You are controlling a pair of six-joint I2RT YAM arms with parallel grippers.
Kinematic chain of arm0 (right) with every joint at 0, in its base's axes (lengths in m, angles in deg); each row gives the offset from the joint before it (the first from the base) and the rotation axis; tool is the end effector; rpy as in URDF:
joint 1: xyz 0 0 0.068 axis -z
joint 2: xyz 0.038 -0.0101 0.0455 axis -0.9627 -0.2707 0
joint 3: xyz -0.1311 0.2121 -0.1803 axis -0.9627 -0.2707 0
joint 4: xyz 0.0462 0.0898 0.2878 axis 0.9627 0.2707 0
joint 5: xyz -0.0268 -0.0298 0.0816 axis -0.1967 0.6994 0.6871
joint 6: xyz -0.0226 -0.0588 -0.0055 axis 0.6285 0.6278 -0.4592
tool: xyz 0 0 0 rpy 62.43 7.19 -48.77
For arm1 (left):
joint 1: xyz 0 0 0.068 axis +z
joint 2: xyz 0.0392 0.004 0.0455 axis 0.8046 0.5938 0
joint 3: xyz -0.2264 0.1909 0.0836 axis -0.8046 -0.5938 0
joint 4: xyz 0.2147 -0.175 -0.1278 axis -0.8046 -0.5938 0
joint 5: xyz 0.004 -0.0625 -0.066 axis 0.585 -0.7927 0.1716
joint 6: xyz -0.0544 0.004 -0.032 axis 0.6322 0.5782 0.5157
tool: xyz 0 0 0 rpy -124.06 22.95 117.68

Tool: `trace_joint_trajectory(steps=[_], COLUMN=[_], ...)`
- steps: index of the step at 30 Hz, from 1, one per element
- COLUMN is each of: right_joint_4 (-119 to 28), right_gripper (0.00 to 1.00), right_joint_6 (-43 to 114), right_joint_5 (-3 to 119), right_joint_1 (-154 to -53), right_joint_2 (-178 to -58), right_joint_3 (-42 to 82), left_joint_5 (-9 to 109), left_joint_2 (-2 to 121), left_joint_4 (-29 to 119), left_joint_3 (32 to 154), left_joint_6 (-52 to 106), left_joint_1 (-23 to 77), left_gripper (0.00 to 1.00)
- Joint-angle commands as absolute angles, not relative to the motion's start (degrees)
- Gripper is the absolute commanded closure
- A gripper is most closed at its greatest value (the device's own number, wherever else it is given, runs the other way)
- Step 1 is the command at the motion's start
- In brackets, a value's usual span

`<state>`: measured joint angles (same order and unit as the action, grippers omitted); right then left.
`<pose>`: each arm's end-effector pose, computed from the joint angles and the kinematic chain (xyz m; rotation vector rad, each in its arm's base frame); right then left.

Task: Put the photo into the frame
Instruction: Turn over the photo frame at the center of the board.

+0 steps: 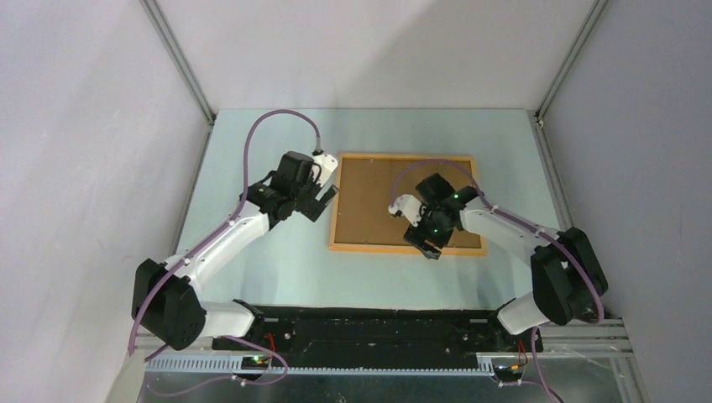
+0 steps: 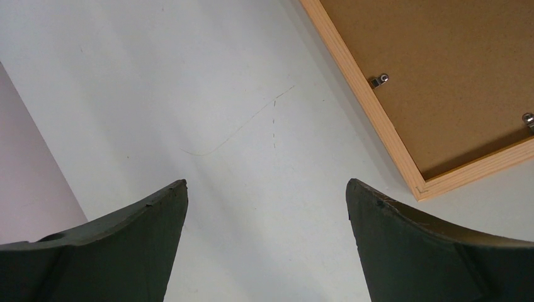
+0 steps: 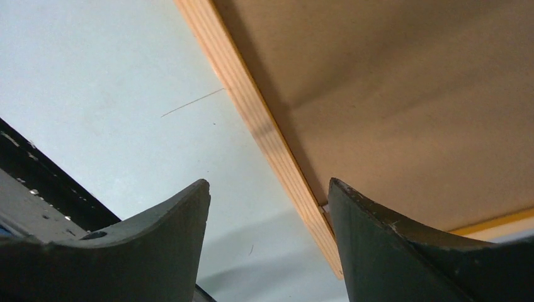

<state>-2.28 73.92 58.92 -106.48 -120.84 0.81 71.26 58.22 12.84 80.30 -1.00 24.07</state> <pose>0.2619 0.1729 0.2161 -1.5059 2.3690 0.2025 0.2853 -0.1490 0.2987 0.8140 2.1937 0.1521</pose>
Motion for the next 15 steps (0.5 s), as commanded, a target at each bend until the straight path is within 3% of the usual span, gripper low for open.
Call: trace_joint_trajectory(steps=[1, 15], right_joint_4=[-2.67, -9.56], right_gripper=[0.28, 0.34], right_joint_6=[76.33, 77.32], right_joint_5=[54.34, 48.49], right_joint_1=[-109.98, -113.11], right_joint_2=[-123.57, -127.43], right_joint_3=[0.23, -3.54], left_joint_5=[71.16, 70.18], left_joint_2=[57.88, 57.40], left_joint_4=[12.89, 12.53], left_joint_3=[83.33, 83.00], left_joint_6=[0.12, -0.27], left_joint_1=[23.95, 23.87], left_gripper=[0.00, 0.02])
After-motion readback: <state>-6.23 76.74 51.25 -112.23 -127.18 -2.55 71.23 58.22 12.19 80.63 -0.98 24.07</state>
